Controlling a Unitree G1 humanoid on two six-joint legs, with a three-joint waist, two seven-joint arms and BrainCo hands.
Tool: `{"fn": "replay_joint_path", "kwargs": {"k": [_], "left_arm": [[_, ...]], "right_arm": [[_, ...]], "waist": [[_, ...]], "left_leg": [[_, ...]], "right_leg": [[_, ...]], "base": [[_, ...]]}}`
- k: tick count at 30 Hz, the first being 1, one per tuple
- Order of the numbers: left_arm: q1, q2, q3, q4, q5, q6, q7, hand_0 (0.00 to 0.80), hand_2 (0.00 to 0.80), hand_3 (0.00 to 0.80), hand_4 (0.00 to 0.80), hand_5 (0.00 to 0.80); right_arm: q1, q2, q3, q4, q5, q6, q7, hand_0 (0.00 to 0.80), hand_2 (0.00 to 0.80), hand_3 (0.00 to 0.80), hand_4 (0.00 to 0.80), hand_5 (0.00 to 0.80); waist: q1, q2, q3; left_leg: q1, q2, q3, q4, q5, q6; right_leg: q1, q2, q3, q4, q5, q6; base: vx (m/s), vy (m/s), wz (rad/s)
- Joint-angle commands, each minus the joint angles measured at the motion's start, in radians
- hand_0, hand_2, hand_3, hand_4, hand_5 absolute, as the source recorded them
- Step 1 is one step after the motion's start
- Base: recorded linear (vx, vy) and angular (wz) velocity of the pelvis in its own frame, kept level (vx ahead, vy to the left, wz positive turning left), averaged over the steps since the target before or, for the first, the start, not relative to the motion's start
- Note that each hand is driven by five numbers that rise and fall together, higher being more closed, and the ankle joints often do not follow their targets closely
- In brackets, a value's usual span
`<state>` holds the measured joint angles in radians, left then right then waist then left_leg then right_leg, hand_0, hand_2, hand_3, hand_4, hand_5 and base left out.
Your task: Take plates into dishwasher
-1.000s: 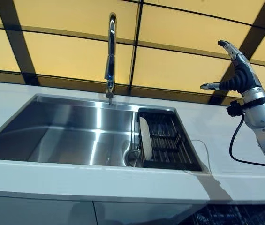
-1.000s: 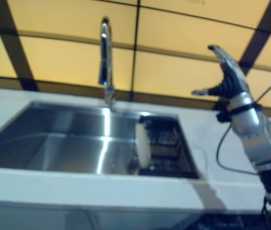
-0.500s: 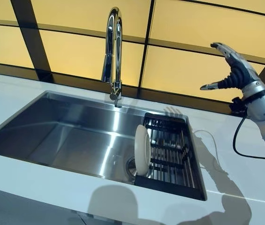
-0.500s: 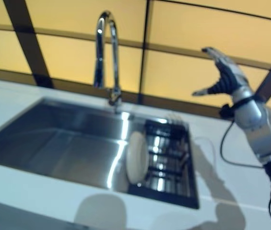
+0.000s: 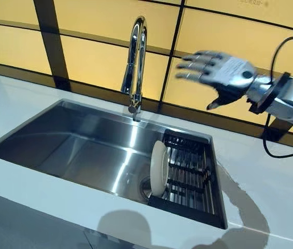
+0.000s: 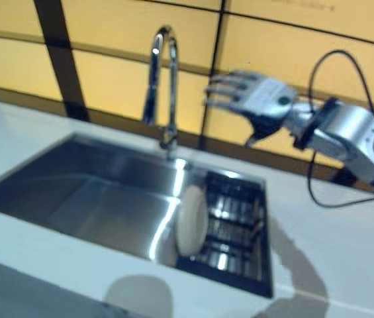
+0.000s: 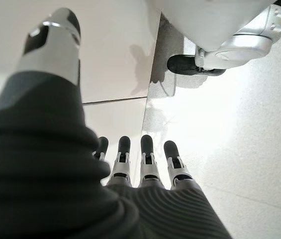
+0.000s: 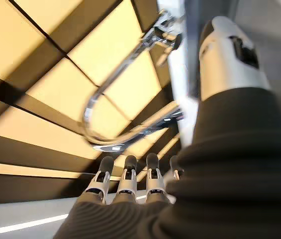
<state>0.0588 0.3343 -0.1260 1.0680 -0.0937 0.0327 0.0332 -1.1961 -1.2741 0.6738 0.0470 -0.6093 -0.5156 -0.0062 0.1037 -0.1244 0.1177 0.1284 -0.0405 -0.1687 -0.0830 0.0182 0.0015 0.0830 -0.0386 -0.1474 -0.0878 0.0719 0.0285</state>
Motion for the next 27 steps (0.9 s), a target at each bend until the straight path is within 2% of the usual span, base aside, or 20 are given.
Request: {"fn": "replay_joint_path", "kwargs": {"k": [1, 3, 9, 13, 19, 23, 27], "left_arm": [[0.011, 0.055, -0.027, -0.003, -0.01, -0.023, 0.013, 0.0, 0.0, 0.0, 0.0, 0.0], [0.012, 0.054, -0.027, -0.01, -0.015, -0.017, 0.013, 0.0, 0.0, 0.0, 0.0, 0.0], [0.019, 0.055, -0.038, -0.018, -0.007, -0.019, 0.013, 0.0, 0.0, 0.0, 0.0, 0.0], [0.014, 0.052, -0.048, -0.03, -0.003, -0.019, 0.01, 0.0, 0.0, 0.0, 0.0, 0.0], [0.014, 0.053, -0.055, -0.03, 0.008, -0.015, 0.006, 0.0, 0.0, 0.0, 0.0, 0.0], [0.015, 0.054, -0.051, -0.027, 0.006, -0.017, 0.002, 0.0, 0.0, 0.0, 0.0, 0.0], [0.02, 0.046, -0.044, -0.025, 0.006, -0.02, 0.0, 0.0, 0.0, 0.0, 0.0, 0.0]], "right_arm": [[-0.146, -0.042, 0.116, 0.019, -0.042, -0.055, -0.037, 0.0, 0.0, 0.0, 0.0, 0.0], [-0.178, -0.03, 0.164, 0.014, -0.055, -0.089, -0.016, 0.0, 0.0, 0.0, 0.0, 0.0], [-0.228, 0.021, 0.246, -0.02, -0.018, -0.13, 0.079, 0.0, 0.0, 0.0, 0.0, 0.0], [-0.221, 0.067, 0.258, -0.034, 0.032, -0.158, 0.163, 0.0, 0.0, 0.0, 0.0, 0.0], [-0.189, 0.103, 0.265, -0.006, 0.056, -0.214, 0.22, 0.0, 0.0, 0.0, 0.0, 0.0], [-0.176, 0.122, 0.272, -0.016, 0.124, -0.224, 0.286, 0.0, 0.0, 0.0, 0.0, 0.0], [-0.145, 0.139, 0.263, -0.045, 0.198, -0.195, 0.379, 0.0, 0.0, 0.0, 0.0, 0.0]], "waist": [[0.047, -0.023, -0.055], [0.058, -0.026, -0.054], [0.088, -0.031, -0.049], [0.113, -0.03, -0.042], [0.137, -0.031, -0.037], [0.146, -0.033, -0.03], [0.152, -0.031, -0.029]], "left_leg": [[-0.02, 0.026, 0.06, 0.022, -0.026, -0.047], [-0.025, 0.032, 0.061, 0.026, -0.023, -0.052], [-0.035, 0.04, 0.056, 0.042, -0.022, -0.06], [-0.043, 0.046, 0.046, 0.056, -0.021, -0.066], [-0.048, 0.051, 0.033, 0.064, -0.017, -0.074], [-0.052, 0.053, 0.03, 0.07, -0.014, -0.077], [-0.053, 0.055, 0.027, 0.076, -0.014, -0.079]], "right_leg": [[0.012, -0.036, -0.031, 0.014, -0.001, 0.082], [0.016, -0.036, -0.045, 0.014, -0.006, 0.079], [0.033, -0.035, -0.076, 0.015, -0.021, 0.07], [0.049, -0.035, -0.099, 0.017, -0.031, 0.063], [0.067, -0.033, -0.125, 0.015, -0.041, 0.055], [0.074, -0.03, -0.133, 0.016, -0.047, 0.049], [0.081, -0.028, -0.136, 0.016, -0.051, 0.045]], "base": [[0.018, -0.014, 0.08], [0.01, -0.009, 0.03], [0.025, -0.015, 0.07], [0.032, -0.011, 0.11], [0.027, -0.011, 0.16], [0.005, -0.006, 0.11], [0.0, 0.0, 0.0]]}}
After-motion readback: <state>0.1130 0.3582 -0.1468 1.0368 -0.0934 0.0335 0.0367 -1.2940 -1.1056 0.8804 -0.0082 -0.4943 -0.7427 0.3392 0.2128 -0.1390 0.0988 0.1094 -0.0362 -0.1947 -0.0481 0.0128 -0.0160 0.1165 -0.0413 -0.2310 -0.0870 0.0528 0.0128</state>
